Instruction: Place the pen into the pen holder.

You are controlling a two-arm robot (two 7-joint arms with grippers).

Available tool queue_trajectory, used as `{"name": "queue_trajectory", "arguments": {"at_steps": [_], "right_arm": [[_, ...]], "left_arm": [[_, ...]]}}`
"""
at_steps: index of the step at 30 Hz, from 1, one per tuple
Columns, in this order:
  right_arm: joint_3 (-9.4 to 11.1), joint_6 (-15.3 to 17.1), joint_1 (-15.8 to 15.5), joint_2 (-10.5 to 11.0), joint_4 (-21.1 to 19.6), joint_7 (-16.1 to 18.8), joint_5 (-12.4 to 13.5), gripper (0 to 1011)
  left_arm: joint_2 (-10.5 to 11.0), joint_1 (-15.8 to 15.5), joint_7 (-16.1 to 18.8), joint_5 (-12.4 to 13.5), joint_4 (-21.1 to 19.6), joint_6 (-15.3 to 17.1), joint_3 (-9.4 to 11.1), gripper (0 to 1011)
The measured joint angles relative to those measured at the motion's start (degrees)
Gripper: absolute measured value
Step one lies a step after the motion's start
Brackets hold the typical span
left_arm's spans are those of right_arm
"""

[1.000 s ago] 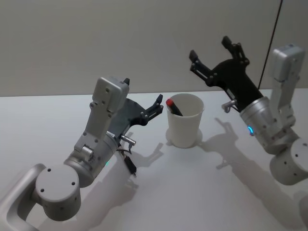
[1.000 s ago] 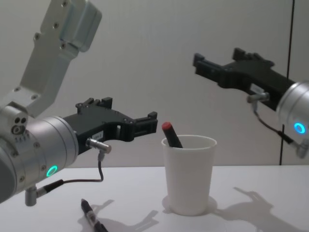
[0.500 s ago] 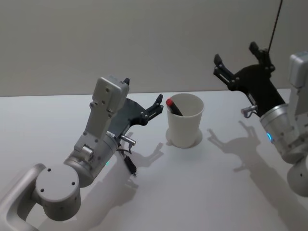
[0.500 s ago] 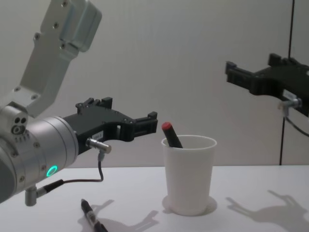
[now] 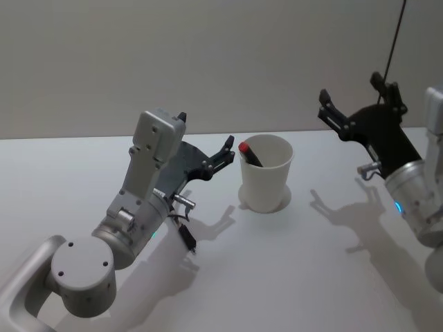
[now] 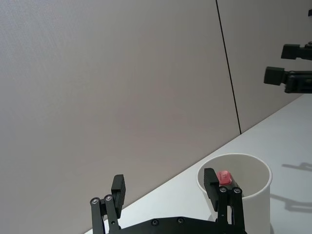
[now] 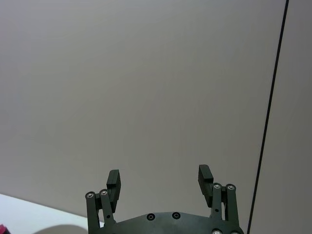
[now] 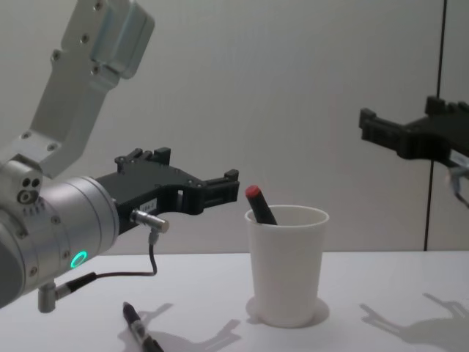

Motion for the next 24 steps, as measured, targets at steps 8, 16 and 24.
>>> {"name": "queue_trajectory", "arguments": {"at_steps": [8,16,24], "right_arm": [[-0.05,3.83,-3.82,2.97,-4.0,-0.66,3.19,1001],[-0.1,8.22,-8.23,6.36,-8.63,-1.49,6.82,1001],[-0.16,11.45,-11.39,8.83,-12.02,-2.07,9.48,1001]], "left_arm": [[0.0,0.0,0.01,0.0,0.0,0.0,0.0,1001],[0.0,0.0,0.01,0.0,0.0,0.0,0.0,1001],[0.0,0.0,0.01,0.0,0.0,0.0,0.0,1001]]}}
